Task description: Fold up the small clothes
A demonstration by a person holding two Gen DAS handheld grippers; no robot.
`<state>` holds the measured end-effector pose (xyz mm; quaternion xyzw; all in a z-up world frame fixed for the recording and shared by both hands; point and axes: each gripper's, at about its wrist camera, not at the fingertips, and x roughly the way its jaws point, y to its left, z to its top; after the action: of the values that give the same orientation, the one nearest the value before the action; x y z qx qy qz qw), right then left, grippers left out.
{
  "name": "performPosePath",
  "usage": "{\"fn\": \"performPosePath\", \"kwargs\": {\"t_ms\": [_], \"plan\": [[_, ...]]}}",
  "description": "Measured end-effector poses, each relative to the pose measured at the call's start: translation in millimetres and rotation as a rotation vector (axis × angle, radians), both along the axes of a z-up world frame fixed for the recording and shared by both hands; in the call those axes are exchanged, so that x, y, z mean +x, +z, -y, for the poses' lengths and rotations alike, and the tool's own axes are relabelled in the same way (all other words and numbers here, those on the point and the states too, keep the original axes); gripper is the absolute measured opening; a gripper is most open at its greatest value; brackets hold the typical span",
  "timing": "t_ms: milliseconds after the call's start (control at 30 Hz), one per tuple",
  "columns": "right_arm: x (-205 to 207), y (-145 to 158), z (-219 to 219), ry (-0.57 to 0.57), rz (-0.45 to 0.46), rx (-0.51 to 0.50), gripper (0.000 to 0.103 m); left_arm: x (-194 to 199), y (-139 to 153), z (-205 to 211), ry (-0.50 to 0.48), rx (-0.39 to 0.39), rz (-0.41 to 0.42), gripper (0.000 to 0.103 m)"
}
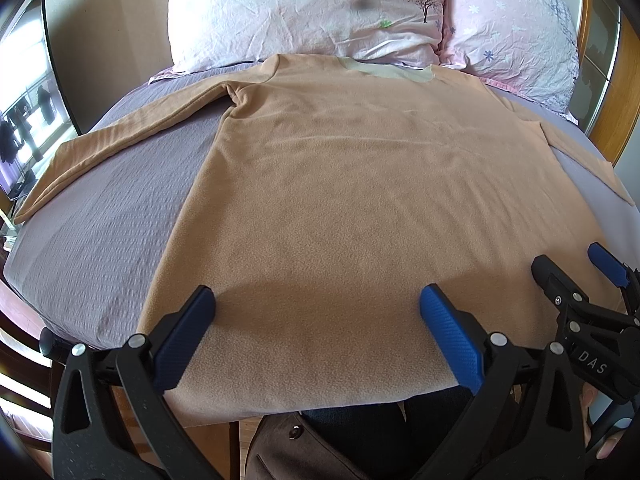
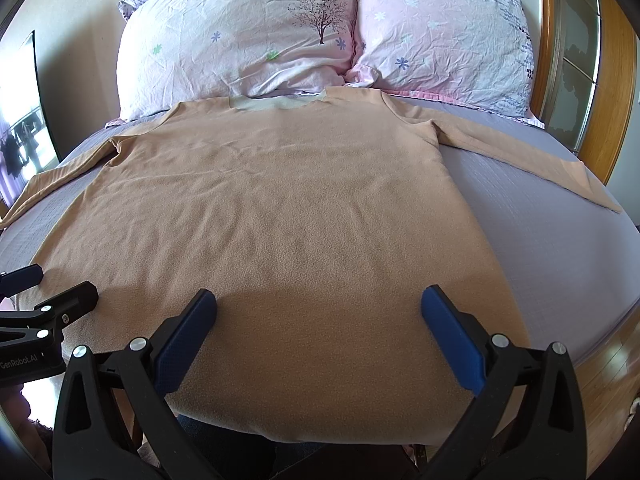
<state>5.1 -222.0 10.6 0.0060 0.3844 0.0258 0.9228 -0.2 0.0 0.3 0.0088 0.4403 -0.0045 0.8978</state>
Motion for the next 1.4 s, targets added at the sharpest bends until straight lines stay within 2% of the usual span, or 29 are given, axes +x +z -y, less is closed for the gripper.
{"fn": "performPosePath", "kwargs": {"t_ms": [800,933,1000,1067,1133,1267,1300,1367,1400], "plan": [[-3,1,-6,0.0,0.006,-0.001,0.102,0,0,0,0.0,0.0,0.003,0.101],[-4,1,-3,0.034,0.035,0.005,0.102,0,0,0,-0.003,0.004,0.006,0.101],[-2,4,7,0.081,0.043,0.047,0.102,0,-1,0,-0.007,0.007,0.017,0.101],[6,15,40,0.082,0.059,0.178,0.102,-1,1,0,-0.014,0.008,0.031,0.101],[16,29,80,-0.016,0.094,0.254,0.102,-3,2,2,-0.026,0.007,0.047,0.101],[48,52,201,-0.377,0.101,0.328,0.101,0,3,-1,-0.05,-0.002,0.077,0.101],[58,54,237,-0.482,0.084,0.341,0.096,2,3,-2,-0.057,-0.008,0.084,0.101],[77,54,298,-0.68,0.026,0.349,0.068,9,4,-7,-0.081,-0.045,0.096,0.101],[82,52,317,-0.734,0.012,0.361,0.065,14,6,-14,-0.104,-0.101,0.108,0.101]]}}
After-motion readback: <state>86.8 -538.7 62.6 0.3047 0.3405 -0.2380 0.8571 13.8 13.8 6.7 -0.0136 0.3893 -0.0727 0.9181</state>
